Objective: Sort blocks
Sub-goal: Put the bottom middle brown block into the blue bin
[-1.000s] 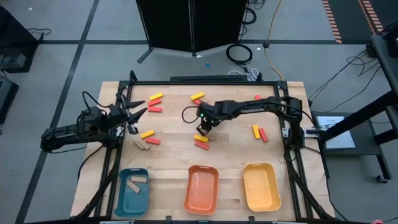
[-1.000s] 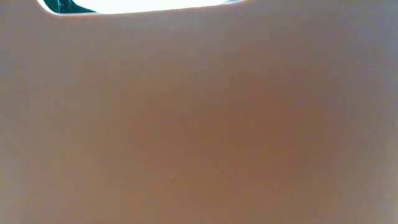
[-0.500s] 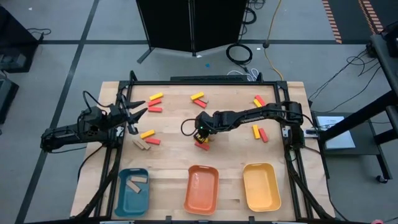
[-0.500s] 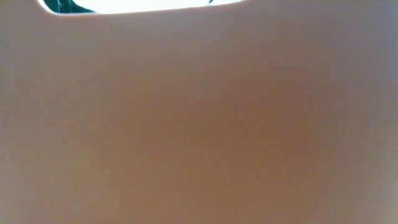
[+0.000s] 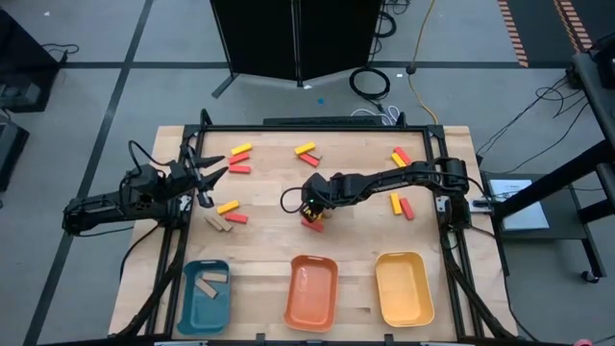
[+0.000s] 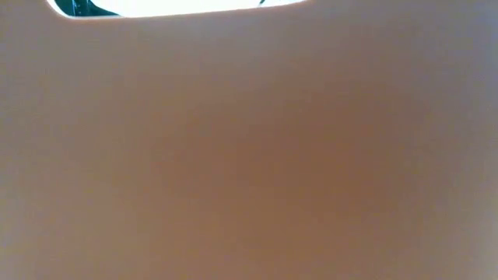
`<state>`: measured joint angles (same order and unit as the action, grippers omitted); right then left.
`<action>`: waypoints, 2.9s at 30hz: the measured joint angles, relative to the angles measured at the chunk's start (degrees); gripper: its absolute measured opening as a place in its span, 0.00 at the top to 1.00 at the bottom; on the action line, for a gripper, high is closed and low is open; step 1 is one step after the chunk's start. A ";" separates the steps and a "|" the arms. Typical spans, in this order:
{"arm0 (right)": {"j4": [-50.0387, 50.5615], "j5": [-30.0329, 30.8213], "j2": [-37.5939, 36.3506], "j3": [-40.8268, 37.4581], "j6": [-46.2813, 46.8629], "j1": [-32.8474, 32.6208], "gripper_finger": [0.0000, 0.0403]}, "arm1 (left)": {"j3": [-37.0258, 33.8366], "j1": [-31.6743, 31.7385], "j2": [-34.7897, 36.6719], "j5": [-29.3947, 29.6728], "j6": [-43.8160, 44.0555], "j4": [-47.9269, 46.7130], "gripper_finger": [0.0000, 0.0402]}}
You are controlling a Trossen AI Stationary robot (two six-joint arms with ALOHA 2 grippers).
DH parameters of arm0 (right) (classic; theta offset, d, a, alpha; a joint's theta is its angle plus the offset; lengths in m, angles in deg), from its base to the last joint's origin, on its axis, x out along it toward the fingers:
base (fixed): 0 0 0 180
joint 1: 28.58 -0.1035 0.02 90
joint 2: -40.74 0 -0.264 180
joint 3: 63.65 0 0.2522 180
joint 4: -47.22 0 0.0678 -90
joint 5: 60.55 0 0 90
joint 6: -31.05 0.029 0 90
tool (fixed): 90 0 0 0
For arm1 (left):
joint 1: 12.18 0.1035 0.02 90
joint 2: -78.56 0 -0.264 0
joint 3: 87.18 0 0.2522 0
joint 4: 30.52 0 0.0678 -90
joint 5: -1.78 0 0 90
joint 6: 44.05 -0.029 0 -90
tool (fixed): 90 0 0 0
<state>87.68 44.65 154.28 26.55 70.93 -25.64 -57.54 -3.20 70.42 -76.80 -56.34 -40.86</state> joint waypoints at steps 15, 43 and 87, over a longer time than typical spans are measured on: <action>-0.86 0.17 0.02 -1.04 0.12 -0.07 0.59 | 0.00 0.02 0.00 -0.02 0.15 0.02 0.65; -3.63 -0.07 0.04 -5.95 1.48 -2.10 0.81 | -0.02 0.01 0.00 -0.02 1.10 0.14 0.65; -55.63 -36.63 36.09 46.47 -33.08 -10.54 0.81 | -0.02 0.06 0.00 -0.04 0.98 0.00 0.65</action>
<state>32.05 8.02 190.36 73.03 37.85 -36.18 -57.57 -3.14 70.42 -76.85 -55.36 -40.86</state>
